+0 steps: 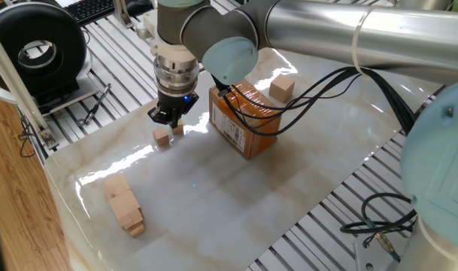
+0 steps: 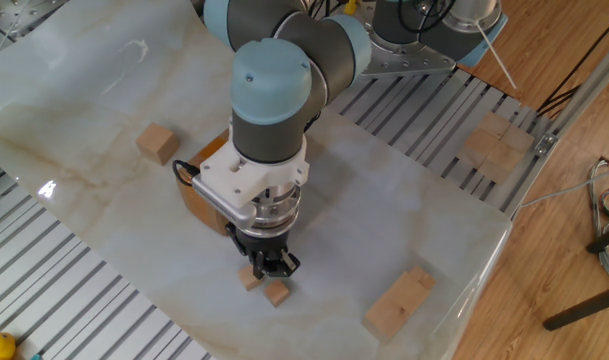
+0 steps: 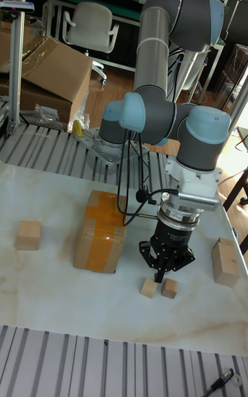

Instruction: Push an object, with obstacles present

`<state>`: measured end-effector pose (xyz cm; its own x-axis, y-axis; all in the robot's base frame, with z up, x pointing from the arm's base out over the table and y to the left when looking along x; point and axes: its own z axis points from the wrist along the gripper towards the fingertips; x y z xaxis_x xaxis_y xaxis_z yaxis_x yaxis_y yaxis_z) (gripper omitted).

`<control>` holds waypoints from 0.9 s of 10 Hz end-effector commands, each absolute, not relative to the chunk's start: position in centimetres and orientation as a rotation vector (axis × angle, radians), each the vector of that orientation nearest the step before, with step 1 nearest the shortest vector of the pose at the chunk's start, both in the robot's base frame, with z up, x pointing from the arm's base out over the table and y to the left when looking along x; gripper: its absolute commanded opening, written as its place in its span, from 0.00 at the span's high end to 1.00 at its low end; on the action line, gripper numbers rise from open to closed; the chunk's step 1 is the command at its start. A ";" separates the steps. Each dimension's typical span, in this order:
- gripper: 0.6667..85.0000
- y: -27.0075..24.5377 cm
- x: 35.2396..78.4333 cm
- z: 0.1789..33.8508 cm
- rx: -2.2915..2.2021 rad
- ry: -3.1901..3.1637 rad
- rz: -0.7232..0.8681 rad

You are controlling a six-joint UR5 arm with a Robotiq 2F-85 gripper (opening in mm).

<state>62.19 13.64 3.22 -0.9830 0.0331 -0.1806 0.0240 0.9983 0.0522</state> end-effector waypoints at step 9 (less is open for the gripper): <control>0.94 13.6 60.4 3.3 0.073 3.016 0.101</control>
<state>60.89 13.59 3.35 -0.9888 0.0442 -0.1422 0.0362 0.9976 0.0588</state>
